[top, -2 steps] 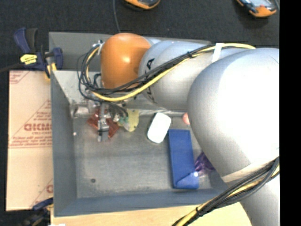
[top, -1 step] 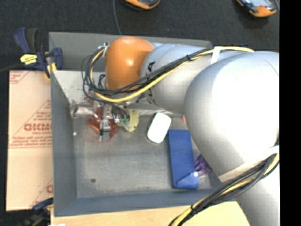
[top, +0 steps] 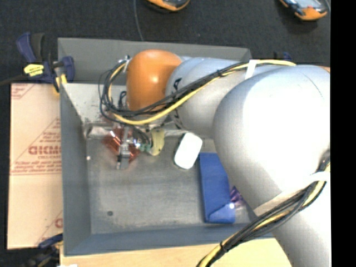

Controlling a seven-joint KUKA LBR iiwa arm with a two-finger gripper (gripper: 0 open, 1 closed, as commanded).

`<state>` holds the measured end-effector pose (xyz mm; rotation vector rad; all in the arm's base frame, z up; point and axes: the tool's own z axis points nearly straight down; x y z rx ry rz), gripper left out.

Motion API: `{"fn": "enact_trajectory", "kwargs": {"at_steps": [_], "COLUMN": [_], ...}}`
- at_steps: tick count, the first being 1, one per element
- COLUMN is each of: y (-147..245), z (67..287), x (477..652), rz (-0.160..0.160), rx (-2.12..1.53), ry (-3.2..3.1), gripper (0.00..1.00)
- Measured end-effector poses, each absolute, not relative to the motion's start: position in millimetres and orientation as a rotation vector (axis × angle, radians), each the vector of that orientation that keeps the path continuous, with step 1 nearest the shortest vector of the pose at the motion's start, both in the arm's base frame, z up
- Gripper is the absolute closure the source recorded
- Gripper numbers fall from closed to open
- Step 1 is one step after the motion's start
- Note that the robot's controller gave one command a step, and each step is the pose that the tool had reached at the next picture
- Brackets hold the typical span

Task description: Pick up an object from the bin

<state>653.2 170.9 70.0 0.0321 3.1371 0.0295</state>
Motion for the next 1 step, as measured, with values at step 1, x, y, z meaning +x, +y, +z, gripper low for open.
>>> {"fn": "enact_trajectory", "kwargs": {"at_steps": [1], "y": [162.9], "z": [71.1], "x": [654.7], "rz": [0.032], "rx": [0.065], "ry": [3.137], "gripper": [0.00]}}
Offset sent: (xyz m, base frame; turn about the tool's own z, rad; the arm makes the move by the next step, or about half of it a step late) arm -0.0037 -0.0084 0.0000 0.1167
